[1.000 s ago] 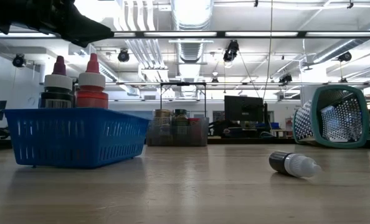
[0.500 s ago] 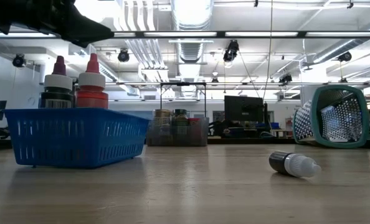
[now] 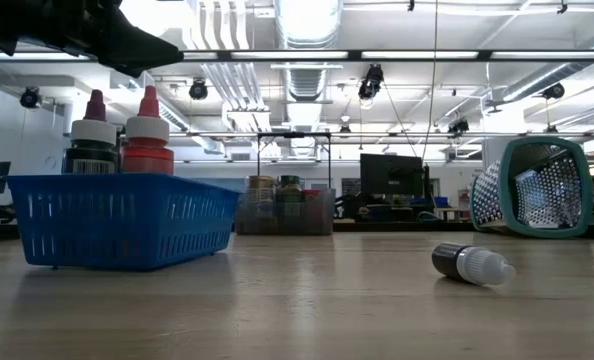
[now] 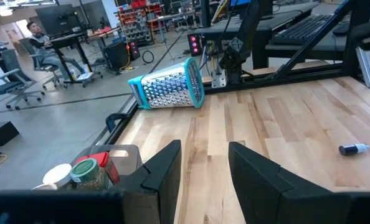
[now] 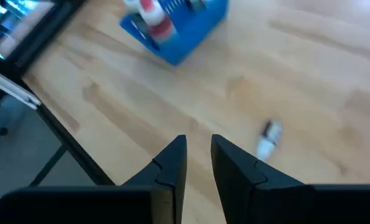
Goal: Pick & Place Kitchen Items
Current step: Put the red food coloring bottle into the blue bin
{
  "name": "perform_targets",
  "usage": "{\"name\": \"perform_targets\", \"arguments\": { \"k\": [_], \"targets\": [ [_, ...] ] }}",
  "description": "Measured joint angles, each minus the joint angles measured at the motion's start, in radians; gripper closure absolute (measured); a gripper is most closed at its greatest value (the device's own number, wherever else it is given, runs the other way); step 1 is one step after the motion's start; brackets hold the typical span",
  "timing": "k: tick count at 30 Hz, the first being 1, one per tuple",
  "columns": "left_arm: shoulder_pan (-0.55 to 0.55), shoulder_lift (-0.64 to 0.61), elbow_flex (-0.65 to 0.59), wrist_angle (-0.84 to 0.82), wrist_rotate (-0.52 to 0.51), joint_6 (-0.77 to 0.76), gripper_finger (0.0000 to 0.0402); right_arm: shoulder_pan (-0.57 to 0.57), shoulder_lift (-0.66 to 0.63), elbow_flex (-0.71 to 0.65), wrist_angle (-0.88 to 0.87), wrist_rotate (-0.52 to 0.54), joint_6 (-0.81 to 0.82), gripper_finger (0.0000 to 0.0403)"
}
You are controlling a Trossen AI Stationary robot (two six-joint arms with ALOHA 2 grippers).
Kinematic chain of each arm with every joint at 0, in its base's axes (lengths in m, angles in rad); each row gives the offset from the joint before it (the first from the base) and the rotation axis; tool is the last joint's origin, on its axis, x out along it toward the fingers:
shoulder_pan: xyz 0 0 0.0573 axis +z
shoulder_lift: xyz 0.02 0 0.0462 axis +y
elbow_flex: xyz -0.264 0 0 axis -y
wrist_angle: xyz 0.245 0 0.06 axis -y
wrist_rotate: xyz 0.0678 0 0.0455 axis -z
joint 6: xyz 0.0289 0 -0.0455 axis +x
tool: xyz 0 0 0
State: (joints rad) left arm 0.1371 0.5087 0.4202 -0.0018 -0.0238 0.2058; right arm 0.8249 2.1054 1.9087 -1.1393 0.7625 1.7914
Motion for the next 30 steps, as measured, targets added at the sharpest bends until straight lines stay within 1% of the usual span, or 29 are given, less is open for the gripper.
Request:
{"name": "perform_targets", "arguments": {
  "k": [2, 7, 13, 16, 20, 25, 30],
  "targets": [
    [0.0, 0.0, 0.0, 0.0, 0.0, 0.0, 0.0262, 0.01, 0.013, 0.0, -0.025, -0.029, 0.054, 0.0337],
    [0.0, 0.0, 0.0, 0.0, 0.0, 0.0, 0.0261, 0.009, 0.061, 0.0, -0.103, -0.161, 0.168, 0.0339],
    [0.0, 0.0, 0.0, 0.0, 0.0, 0.0, 0.0262, -0.004, 0.103, 0.0, -0.131, -0.178, 0.219, 0.0339],
    [0.0, 0.0, 0.0, 0.0, 0.0, 0.0, 0.0262, -0.016, 0.121, 0.0, -0.14, -0.199, 0.22, 0.0332],
    [0.0, 0.0, 0.0, 0.0, 0.0, 0.0, 0.0262, -0.025, 0.136, 0.0, -0.141, -0.206, 0.228, 0.031],
    [0.0, 0.0, 0.0, 0.0, 0.0, 0.0, 0.0261, -0.033, 0.159, 0.0, -0.139, -0.244, 0.225, 0.027],
    [0.0, 0.0, 0.0, 0.0, 0.0, 0.0, 0.0262, -0.034, 0.187, 0.0, -0.126, -0.209, 0.24, 0.0238]
  ]
}}
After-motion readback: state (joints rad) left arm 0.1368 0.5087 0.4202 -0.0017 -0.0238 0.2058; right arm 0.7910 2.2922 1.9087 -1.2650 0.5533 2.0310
